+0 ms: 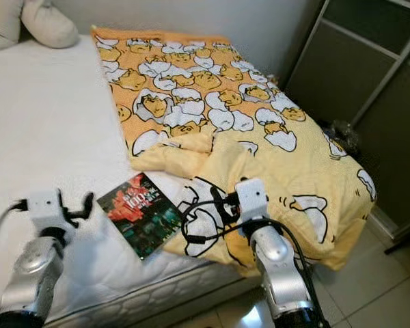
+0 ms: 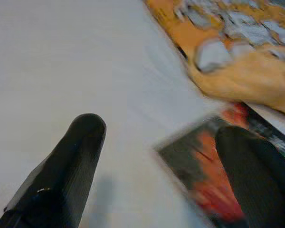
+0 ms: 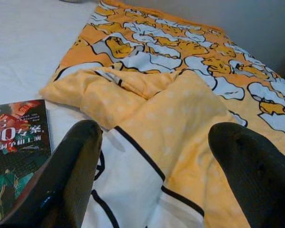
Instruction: Clean up the room
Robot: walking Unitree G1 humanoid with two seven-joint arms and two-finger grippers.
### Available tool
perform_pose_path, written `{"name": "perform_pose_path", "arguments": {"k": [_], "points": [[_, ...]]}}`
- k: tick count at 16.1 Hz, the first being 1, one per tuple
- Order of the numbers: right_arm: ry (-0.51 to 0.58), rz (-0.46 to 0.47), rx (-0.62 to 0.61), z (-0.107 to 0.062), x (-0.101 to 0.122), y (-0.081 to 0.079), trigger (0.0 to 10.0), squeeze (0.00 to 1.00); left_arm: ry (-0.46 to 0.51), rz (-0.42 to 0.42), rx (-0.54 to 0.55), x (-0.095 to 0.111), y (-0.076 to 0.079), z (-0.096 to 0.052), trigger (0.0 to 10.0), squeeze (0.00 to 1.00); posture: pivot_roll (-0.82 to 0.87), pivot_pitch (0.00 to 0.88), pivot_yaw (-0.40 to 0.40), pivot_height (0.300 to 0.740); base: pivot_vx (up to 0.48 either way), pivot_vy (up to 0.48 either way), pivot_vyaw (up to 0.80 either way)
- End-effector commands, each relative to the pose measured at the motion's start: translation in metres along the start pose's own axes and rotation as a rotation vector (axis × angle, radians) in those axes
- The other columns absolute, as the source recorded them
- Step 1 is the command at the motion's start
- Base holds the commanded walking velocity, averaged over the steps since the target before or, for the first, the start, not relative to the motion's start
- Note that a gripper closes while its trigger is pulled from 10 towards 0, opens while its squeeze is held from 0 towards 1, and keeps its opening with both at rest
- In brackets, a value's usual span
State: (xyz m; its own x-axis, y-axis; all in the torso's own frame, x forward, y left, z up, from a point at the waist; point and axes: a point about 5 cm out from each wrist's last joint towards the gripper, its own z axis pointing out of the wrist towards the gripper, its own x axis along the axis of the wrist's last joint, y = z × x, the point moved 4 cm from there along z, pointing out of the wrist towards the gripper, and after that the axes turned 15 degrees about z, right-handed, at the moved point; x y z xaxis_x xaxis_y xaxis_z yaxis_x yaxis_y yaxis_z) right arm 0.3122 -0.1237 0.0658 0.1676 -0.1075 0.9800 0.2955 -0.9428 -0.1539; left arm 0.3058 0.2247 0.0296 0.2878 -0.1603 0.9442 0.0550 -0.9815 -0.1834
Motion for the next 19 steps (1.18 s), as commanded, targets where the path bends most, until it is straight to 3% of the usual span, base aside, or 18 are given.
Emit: {"name": "perform_pose_path", "arguments": {"k": [1,5,9,11,13,16,17,18,19], "points": [[0.007,-0.005,-0.012,0.001,0.002,0.006,10.0,0.00,-0.026,-0.031,-0.062,-0.001,0.015,0.005,10.0,0.00,0.08,0.000,-0.123,0.740,0.000,0.000,0.00],[0.003,0.003,-0.021,-0.006,-0.003,0.011,10.0,0.00,-0.156,-0.087,-0.089,-0.019,0.029,0.013,10.0,0.00,0.04,0.000,-0.119,0.740,0.000,0.000,0.00],[0.002,0.028,-0.056,-0.014,-0.009,0.015,10.0,0.00,-0.258,-0.020,-0.035,-0.034,0.022,0.016,10.0,0.00,0.01,0.000,-0.093,0.740,0.000,0.000,0.00],[0.005,0.030,-0.056,-0.015,-0.010,0.013,10.0,0.00,-0.291,-0.039,-0.036,-0.040,0.023,0.016,10.0,0.00,0.01,0.000,-0.085,0.740,0.000,0.000,0.00],[0.015,0.035,-0.082,-0.017,-0.009,0.018,10.0,0.00,-0.335,-0.178,-0.079,-0.044,0.035,0.019,10.0,0.00,-0.01,0.000,-0.062,0.740,0.000,0.000,0.00],[0.013,0.037,-0.091,-0.020,-0.011,0.018,10.0,0.00,-0.339,-0.240,-0.155,-0.044,0.047,0.020,10.0,0.00,-0.02,0.000,-0.053,0.740,0.000,0.000,0.00],[0.011,0.038,-0.093,-0.021,-0.013,0.018,10.0,0.00,-0.338,-0.245,-0.183,-0.044,0.050,0.020,7.1,0.00,-0.01,0.001,-0.048,0.740,0.000,0.000,0.00],[0.006,0.042,-0.099,-0.022,-0.015,0.017,10.0,0.00,-0.341,-0.269,-0.228,-0.044,0.055,0.019,0.0,0.00,-0.01,0.003,-0.044,0.740,0.000,0.000,0.00],[0.005,0.044,-0.101,-0.023,-0.016,0.017,10.0,0.00,-0.344,-0.281,-0.244,-0.044,0.057,0.019,0.0,0.00,-0.01,0.006,-0.038,0.740,0.000,0.000,0.00]]}}
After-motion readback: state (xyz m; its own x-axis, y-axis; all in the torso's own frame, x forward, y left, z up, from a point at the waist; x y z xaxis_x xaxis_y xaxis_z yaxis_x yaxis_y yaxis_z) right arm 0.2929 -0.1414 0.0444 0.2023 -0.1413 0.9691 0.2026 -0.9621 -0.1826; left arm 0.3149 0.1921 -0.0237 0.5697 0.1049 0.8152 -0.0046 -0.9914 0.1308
